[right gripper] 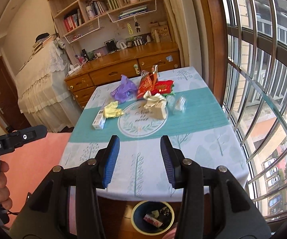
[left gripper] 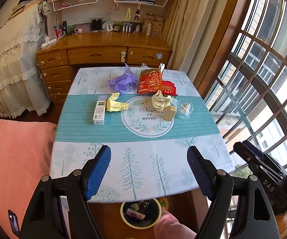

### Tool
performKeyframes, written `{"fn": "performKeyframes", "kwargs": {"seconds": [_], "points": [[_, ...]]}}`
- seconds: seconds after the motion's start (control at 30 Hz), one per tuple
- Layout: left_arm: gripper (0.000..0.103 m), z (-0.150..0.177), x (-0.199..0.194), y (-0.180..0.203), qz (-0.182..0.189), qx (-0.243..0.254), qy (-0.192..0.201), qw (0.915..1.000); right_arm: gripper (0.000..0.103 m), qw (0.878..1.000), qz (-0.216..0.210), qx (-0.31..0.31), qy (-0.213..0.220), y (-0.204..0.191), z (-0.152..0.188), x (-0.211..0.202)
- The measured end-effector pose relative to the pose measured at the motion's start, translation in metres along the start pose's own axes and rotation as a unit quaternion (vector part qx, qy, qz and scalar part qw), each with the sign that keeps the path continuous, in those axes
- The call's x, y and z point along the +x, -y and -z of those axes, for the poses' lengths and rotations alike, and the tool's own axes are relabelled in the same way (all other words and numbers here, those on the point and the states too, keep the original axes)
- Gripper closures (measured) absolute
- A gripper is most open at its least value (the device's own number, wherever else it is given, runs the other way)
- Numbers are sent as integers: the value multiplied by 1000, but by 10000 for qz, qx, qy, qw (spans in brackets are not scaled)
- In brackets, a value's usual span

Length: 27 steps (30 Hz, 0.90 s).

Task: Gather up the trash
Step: 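Grasp the tan block with the left tool while the right tool grasps the clear bottle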

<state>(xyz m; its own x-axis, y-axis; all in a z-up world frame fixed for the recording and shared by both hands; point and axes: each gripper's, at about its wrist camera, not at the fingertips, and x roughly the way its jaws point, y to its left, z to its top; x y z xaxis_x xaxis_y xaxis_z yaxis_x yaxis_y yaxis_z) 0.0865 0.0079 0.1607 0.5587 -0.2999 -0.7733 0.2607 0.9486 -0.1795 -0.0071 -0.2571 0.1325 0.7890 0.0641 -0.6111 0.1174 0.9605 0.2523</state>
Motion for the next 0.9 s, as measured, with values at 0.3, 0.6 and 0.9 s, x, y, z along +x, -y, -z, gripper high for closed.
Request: {"fn": "performKeyframes", "kwargs": {"seconds": [0.3, 0.6, 0.9], "points": [[23, -70, 124, 39, -302, -131, -649, 9974, 64, 9989, -245, 183, -366, 84, -70, 105], [23, -106, 277, 75, -156, -541, -1469, 9875, 64, 9936, -393, 66, -1056, 163, -110, 233], [30, -114, 389, 59, -484, -1497, -1950, 9681, 61, 9821, -758, -173, -1717, 191, -123, 356]]}}
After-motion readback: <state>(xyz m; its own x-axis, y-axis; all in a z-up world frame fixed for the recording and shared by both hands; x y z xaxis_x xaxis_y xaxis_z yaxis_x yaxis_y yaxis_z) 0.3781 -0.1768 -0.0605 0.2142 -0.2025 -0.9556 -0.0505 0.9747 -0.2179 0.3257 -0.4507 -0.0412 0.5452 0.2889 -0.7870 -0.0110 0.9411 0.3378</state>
